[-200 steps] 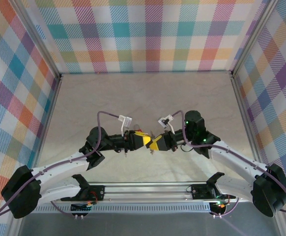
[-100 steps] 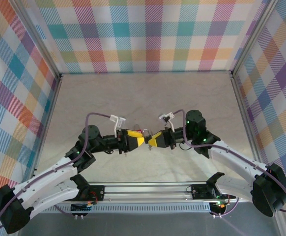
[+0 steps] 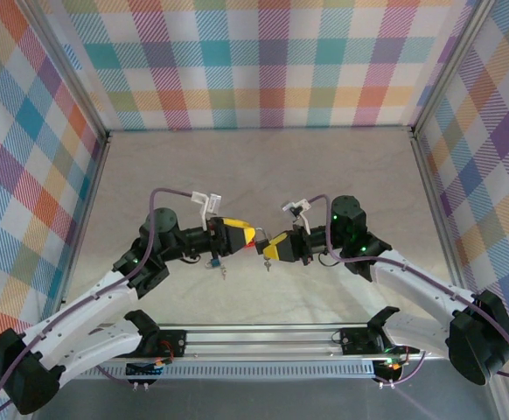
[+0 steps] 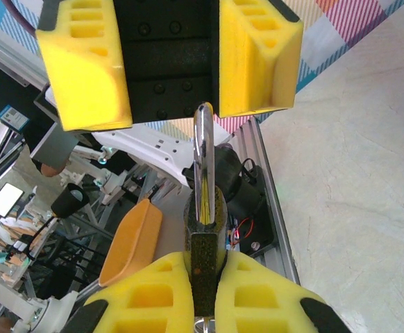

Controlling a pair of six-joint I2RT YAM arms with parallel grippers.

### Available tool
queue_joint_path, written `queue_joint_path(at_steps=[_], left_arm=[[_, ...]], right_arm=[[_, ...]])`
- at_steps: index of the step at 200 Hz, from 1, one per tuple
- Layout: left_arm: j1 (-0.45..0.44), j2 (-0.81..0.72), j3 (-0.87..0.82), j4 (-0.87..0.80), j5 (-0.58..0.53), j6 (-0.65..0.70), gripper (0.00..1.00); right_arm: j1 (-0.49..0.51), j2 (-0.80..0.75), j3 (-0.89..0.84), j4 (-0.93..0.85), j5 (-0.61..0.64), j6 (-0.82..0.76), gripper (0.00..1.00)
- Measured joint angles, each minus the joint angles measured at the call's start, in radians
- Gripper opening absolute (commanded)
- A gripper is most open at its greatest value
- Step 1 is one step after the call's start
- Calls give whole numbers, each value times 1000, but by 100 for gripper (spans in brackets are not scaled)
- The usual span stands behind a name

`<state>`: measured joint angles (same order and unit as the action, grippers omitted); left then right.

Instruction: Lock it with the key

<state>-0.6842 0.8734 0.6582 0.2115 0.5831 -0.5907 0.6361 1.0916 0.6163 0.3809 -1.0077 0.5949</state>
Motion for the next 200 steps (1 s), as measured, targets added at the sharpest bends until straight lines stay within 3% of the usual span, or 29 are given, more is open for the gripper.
queue_joint_path(at_steps=[29, 52, 91, 136, 164, 200], left_arm=[[0, 36, 33, -30, 55, 15, 39], [1, 48, 44, -55, 77, 31, 44], [2, 50, 44, -68, 86, 35, 38], [6, 64, 44, -72, 89, 38, 24], [9, 64, 44, -71, 98, 43, 0], [13, 64, 45, -67, 113, 38, 0]], right_arm=[[0, 0, 0, 0, 0, 0, 0], [0, 0, 0, 0, 0, 0, 0], [7, 0, 0, 0, -5, 0, 0], [14, 0, 0, 0, -11, 0, 0], [19, 5, 0, 0, -14, 2, 0], [18, 9, 0, 0, -14, 3, 0]])
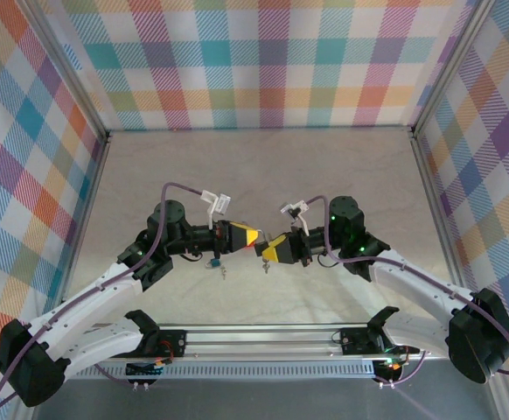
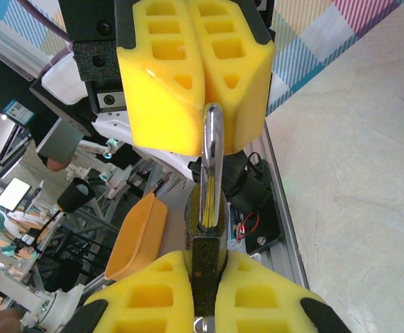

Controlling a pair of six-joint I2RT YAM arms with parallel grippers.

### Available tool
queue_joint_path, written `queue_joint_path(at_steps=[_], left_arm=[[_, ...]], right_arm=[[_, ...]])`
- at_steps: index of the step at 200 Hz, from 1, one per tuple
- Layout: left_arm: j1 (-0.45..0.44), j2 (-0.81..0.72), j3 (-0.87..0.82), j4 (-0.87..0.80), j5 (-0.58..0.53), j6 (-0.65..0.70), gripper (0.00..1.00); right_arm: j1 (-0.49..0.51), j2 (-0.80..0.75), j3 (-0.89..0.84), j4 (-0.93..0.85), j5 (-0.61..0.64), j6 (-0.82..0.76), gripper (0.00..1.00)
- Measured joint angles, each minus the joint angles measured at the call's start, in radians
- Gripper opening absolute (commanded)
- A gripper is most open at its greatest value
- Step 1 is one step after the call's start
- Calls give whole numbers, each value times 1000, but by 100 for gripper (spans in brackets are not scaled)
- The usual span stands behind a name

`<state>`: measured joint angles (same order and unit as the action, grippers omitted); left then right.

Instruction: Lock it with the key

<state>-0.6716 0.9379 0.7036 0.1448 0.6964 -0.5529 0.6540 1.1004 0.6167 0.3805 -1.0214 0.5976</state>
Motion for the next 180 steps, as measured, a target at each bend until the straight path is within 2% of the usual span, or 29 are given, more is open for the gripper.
queue_joint_path(at_steps=[79, 140, 180], left_arm=[[-2, -4, -12, 14, 10, 3, 0], [-57, -38, -16, -13, -36, 57, 0], [-76, -67, -65, 26, -51, 53, 0]], right_arm=[[2, 0, 2, -4, 8, -3, 0], [2, -3, 16, -23, -22, -3, 0], [2, -3, 18, -56, -39, -1, 0]])
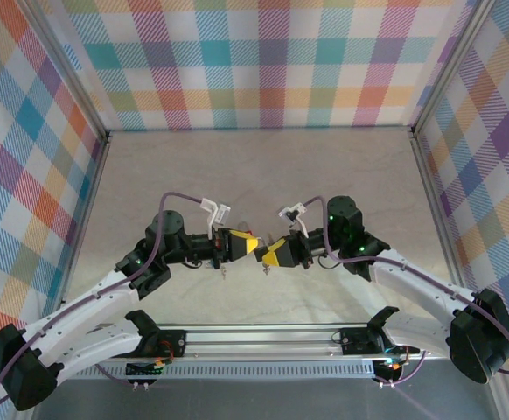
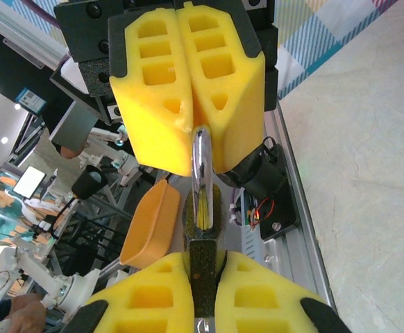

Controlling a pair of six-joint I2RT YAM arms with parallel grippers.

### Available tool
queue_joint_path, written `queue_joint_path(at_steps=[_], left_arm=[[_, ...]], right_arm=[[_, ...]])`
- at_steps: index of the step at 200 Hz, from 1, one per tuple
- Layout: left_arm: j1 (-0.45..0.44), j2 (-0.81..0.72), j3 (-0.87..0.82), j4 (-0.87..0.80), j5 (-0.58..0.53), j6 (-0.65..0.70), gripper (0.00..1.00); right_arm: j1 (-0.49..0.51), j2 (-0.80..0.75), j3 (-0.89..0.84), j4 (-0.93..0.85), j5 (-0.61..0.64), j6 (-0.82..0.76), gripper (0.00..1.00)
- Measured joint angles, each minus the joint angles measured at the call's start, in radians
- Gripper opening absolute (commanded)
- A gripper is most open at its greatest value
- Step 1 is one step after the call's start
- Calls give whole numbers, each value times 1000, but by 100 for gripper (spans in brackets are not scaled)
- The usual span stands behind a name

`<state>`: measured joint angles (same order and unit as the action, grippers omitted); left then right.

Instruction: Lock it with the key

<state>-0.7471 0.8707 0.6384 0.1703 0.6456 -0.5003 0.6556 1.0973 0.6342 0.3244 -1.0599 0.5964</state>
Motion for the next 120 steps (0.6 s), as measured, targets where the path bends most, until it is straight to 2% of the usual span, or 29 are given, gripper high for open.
queue_joint_path(at_steps=[120], left_arm=[[-41, 18, -8, 122, -63, -4, 0]], right_arm=[[-63, 25, 79, -35, -108, 17, 0]])
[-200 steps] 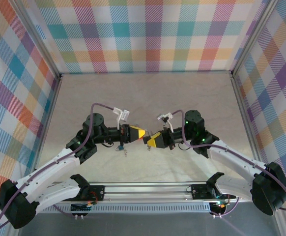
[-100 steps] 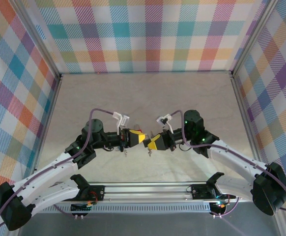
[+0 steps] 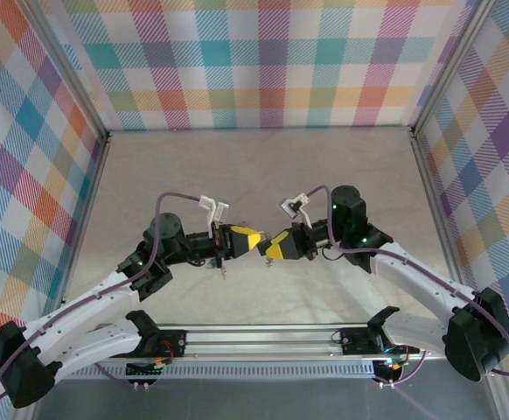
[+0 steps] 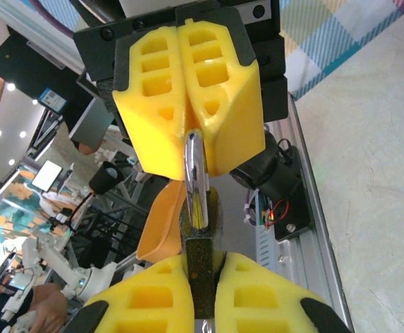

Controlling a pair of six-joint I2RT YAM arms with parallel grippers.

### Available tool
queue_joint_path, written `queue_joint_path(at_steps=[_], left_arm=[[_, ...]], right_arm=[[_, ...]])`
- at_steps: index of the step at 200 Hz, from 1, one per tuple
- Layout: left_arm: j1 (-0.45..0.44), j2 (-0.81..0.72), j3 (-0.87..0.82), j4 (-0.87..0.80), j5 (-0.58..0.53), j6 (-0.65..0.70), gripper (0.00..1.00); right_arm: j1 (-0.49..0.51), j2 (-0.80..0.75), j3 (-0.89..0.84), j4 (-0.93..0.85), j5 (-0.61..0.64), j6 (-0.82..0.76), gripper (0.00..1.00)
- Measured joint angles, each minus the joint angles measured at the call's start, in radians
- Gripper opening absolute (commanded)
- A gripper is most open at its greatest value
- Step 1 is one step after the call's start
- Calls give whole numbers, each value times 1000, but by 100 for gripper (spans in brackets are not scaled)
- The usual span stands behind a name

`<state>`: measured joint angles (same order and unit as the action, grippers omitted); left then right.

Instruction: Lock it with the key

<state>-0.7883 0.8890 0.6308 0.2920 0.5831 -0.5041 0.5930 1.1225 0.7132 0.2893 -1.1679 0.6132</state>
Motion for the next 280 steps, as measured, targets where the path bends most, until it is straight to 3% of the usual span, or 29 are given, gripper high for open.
queue_joint_path(at_steps=[114, 123, 144, 170, 207, 280], left_arm=[[-28, 15, 7, 97, -37, -3, 0], [-33, 4, 7, 78, -56, 1, 0], [-47, -12, 7, 57, -96, 9, 0], [-97, 30, -8, 3, -40, 26, 0], [-89, 148, -5, -36, 13, 30, 0], [9, 177, 79, 8, 26, 41, 0]], right_arm=[[-34, 15, 99, -99, -64, -23, 0], [-33, 15, 99, -106, -59, -31, 15], [-29, 13, 99, -114, -14, -45, 32], [-39, -21, 103, -95, 137, -70, 65], [-45, -103, 81, -89, 295, -119, 75], [-45, -262, -190, -88, 451, -124, 79]])
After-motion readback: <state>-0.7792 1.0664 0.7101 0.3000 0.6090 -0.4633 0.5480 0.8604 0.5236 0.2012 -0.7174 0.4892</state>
